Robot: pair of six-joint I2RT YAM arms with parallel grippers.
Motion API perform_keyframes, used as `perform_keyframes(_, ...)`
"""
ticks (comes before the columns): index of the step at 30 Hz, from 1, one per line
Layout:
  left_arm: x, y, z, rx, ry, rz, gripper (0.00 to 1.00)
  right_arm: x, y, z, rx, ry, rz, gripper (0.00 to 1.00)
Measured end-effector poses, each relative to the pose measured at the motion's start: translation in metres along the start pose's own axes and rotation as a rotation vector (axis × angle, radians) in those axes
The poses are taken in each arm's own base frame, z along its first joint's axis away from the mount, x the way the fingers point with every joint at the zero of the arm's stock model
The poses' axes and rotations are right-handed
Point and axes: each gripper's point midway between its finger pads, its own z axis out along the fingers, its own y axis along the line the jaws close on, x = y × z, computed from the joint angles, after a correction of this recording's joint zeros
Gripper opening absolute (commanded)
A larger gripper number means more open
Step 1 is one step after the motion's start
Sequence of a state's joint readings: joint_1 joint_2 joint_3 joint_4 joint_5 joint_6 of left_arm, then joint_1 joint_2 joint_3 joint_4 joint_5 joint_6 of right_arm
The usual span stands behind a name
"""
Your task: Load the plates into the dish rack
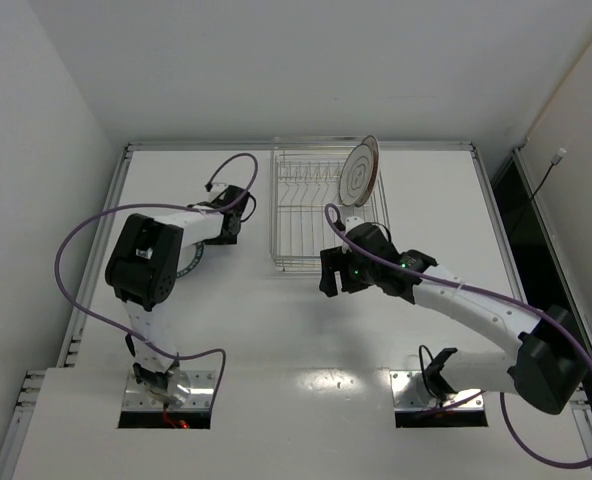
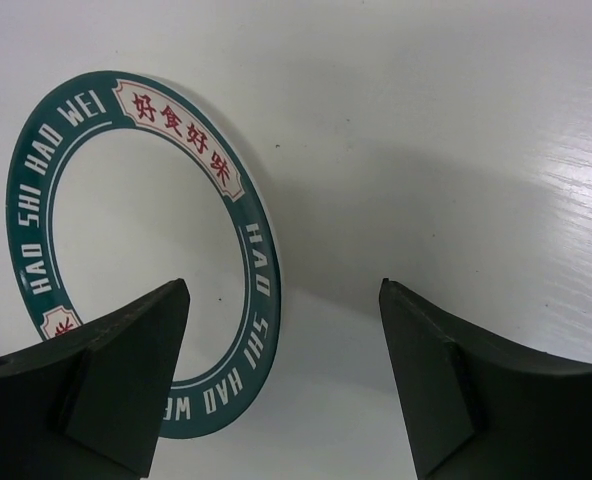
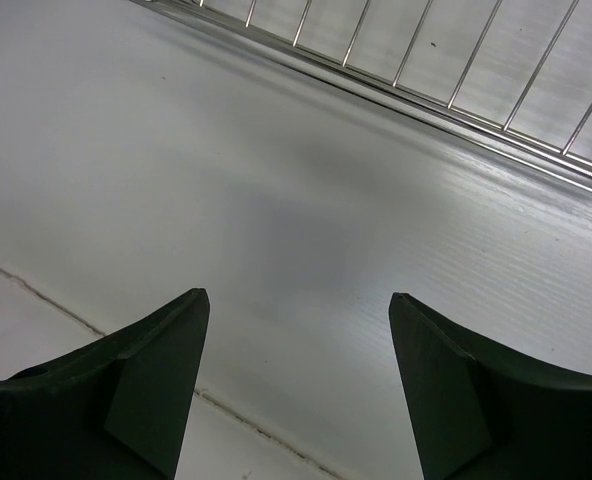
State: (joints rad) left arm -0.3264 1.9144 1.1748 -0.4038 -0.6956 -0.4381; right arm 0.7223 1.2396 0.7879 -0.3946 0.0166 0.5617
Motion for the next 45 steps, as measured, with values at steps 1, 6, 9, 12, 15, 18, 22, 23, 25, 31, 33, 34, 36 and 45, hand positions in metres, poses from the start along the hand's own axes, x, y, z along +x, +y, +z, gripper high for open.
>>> perform_keyframes(1,0.000,0.000,0.000,-0.003,-0.001,-0.002,0.74,0.000,0.000,0.000,0.000,0.000,0.000,0.70)
perform_keyframes(6,0.000,0.009,0.009,0.003,0.023,-0.048,0.67,0.000,0.000,0.000,0.001,0.000,0.007,0.70)
perform_keyframes(9,-0.001,0.020,0.019,0.002,0.046,-0.095,0.61,0.000,0.000,0.000,0.001,0.001,0.008,0.70)
perform_keyframes(12,-0.001,0.025,0.025,0.009,0.059,-0.120,0.52,0.000,0.000,0.000,0.001,0.001,0.010,0.70)
perform_keyframes(15,0.000,0.022,0.026,0.027,0.067,-0.121,0.31,0.000,0.000,0.000,0.002,0.001,0.015,0.70)
perform_keyframes(18,0.000,0.017,0.028,0.044,0.068,-0.118,0.08,0.000,0.000,-0.001,0.002,0.000,0.016,0.70)
perform_keyframes(22,0.008,0.026,0.028,0.004,0.089,-0.052,0.00,-0.001,0.000,-0.001,0.002,-0.002,0.016,0.70)
perform_keyframes(23,0.009,0.028,0.028,-0.003,0.092,-0.045,0.00,0.000,0.000,-0.001,0.002,-0.002,0.016,0.70)
perform_keyframes(25,0.009,0.029,0.028,-0.008,0.091,-0.043,0.00,-0.001,0.000,-0.001,0.002,-0.002,0.017,0.70)
perform_keyframes(31,-0.005,0.035,0.008,0.017,0.074,-0.082,0.00,0.000,0.001,-0.001,0.002,-0.001,0.027,0.67)
perform_keyframes(33,-0.025,0.035,-0.011,0.055,0.038,-0.131,0.00,-0.002,-0.001,-0.002,0.016,-0.009,0.043,0.66)
perform_keyframes(34,-0.039,0.033,-0.022,0.083,0.009,-0.157,0.00,-0.004,-0.003,-0.004,0.029,-0.023,0.054,0.65)
perform_keyframes(36,-0.074,0.026,-0.054,0.168,-0.079,-0.220,0.00,-0.010,-0.006,-0.016,0.043,-0.078,0.083,0.63)
perform_keyframes(45,-0.239,-0.029,-0.285,0.801,-0.631,-0.389,0.00,-0.031,-0.027,-0.100,0.021,-0.484,0.262,0.62)
